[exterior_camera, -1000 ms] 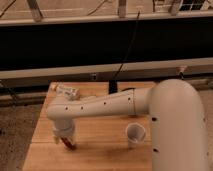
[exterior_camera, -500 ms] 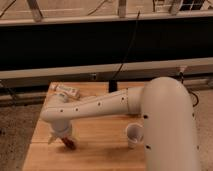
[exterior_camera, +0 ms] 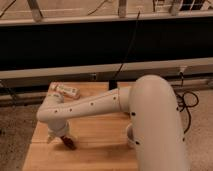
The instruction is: Place the pepper in the ceramic cup
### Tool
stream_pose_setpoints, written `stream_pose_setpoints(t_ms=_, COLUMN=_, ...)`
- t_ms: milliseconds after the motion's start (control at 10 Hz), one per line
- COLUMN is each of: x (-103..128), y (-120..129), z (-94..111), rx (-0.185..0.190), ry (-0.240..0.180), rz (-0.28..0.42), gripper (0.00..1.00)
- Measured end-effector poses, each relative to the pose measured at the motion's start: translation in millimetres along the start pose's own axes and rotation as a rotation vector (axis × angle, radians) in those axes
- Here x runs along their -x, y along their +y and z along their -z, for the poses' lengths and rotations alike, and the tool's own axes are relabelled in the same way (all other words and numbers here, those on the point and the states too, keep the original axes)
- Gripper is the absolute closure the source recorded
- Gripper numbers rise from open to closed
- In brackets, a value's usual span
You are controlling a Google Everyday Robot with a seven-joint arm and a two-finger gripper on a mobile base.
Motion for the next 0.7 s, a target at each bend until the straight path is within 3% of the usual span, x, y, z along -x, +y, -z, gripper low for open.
stream_pose_setpoints(t_ms=400, x=-10, y=2, z=-12, rx=0.045, ry=-0.005, rz=0.019, gripper=0.22)
stream_pose_setpoints(t_ms=700, x=-14, y=6, z=-20, rx=0.079, ry=-0.012, rz=0.016, gripper=0.48)
